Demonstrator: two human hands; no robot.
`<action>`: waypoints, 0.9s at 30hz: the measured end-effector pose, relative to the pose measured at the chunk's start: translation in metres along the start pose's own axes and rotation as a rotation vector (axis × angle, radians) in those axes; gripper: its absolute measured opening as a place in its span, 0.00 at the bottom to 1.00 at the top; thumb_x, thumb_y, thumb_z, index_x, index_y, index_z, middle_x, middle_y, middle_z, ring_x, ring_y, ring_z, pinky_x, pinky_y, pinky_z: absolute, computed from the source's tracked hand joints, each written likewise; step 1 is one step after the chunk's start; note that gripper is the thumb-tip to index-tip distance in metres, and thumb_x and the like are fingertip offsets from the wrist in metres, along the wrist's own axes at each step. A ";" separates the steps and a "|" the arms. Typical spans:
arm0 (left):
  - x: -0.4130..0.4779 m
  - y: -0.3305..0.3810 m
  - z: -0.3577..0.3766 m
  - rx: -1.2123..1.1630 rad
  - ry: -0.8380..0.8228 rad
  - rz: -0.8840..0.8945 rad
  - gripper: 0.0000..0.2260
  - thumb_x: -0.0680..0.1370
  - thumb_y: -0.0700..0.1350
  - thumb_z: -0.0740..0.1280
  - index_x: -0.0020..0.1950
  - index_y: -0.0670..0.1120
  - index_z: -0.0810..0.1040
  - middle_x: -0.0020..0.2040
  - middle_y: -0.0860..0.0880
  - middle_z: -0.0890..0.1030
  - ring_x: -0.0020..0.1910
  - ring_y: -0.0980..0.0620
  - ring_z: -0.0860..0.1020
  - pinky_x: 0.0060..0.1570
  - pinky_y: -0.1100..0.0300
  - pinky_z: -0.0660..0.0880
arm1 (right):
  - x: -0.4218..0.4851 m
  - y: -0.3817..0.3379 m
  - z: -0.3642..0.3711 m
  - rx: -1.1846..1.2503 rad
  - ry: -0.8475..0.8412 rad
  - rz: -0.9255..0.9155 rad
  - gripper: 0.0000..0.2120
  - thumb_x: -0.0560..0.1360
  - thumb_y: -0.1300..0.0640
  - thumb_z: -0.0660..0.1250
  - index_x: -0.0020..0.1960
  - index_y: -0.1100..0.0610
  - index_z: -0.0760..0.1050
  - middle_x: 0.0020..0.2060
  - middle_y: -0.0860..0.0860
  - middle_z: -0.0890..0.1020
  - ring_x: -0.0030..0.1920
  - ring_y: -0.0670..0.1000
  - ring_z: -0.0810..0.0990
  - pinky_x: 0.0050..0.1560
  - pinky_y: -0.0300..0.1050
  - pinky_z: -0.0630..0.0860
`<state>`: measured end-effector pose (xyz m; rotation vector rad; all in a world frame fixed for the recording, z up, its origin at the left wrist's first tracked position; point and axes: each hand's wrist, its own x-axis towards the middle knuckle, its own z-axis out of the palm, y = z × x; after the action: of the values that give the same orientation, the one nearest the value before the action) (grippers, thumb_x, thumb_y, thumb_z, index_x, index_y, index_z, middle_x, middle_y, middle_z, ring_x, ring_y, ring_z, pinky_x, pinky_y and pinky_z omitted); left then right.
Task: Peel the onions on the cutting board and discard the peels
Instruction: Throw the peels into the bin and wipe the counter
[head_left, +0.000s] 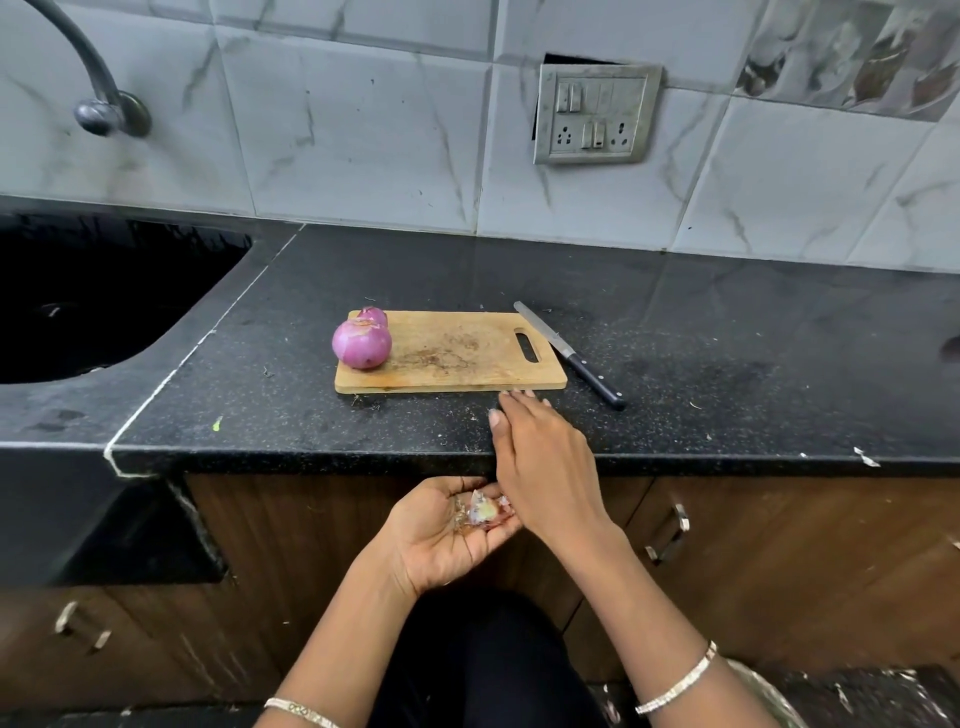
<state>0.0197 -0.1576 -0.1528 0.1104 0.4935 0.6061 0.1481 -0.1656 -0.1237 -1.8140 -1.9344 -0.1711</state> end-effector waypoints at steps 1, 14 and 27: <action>0.000 0.001 -0.001 -0.003 0.012 0.010 0.20 0.84 0.41 0.52 0.55 0.26 0.78 0.54 0.30 0.81 0.50 0.34 0.83 0.47 0.37 0.80 | 0.000 -0.004 0.002 0.028 -0.004 -0.023 0.22 0.86 0.50 0.52 0.74 0.59 0.72 0.71 0.55 0.75 0.73 0.52 0.72 0.75 0.45 0.63; -0.017 0.011 -0.010 -0.039 0.039 0.119 0.26 0.85 0.47 0.52 0.48 0.30 0.84 0.48 0.34 0.84 0.41 0.39 0.87 0.34 0.47 0.84 | -0.012 -0.024 0.005 0.350 -0.184 -0.349 0.21 0.85 0.51 0.54 0.74 0.55 0.73 0.73 0.49 0.74 0.76 0.44 0.66 0.78 0.42 0.60; -0.030 0.016 -0.011 -0.085 0.057 0.078 0.26 0.86 0.45 0.50 0.56 0.21 0.75 0.57 0.23 0.78 0.46 0.24 0.82 0.43 0.32 0.79 | 0.047 -0.054 0.010 0.521 -0.230 -0.392 0.13 0.80 0.59 0.64 0.62 0.57 0.83 0.58 0.51 0.85 0.61 0.49 0.81 0.63 0.47 0.75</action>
<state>-0.0147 -0.1622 -0.1462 0.0322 0.5196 0.7070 0.0928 -0.1250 -0.0996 -1.1497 -2.2134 0.3980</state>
